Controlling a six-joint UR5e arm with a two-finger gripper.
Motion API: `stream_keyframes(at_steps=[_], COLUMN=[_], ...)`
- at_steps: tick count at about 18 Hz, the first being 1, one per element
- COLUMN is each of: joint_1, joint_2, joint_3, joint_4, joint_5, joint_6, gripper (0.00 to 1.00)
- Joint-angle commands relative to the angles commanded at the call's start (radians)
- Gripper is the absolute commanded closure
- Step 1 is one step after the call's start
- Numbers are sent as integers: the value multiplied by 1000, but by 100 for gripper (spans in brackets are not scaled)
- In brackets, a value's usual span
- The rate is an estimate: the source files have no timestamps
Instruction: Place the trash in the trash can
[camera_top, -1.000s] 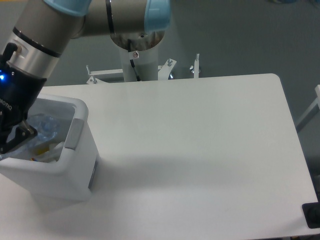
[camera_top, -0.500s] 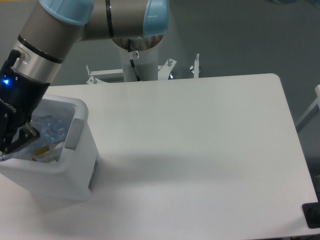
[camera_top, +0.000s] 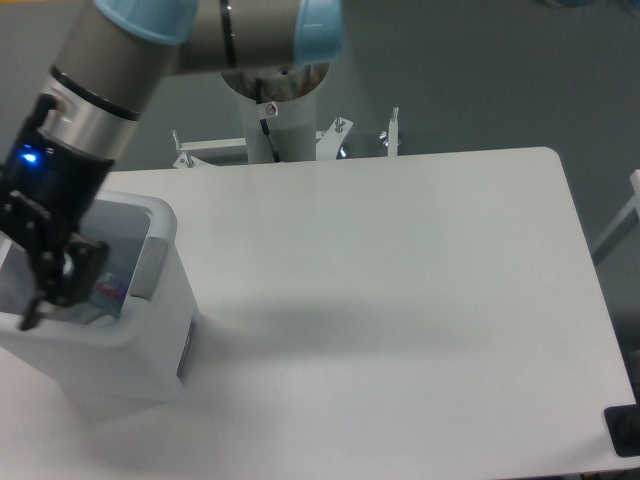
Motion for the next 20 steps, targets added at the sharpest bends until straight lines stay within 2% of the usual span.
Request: stream_keyframes(at_steps=[5, 9, 12, 17, 20], joint_1=[115, 201, 291, 432, 503], joint_2=[-2, 17, 52, 49, 41], joint_3=[-9, -106, -198, -252, -273], joint_4=[-2, -2, 0, -3, -5], joint_5=[0, 2, 0, 2, 3], joint_6=[-52, -23, 69, 126, 207], gripper=[0, 0, 0, 0, 0])
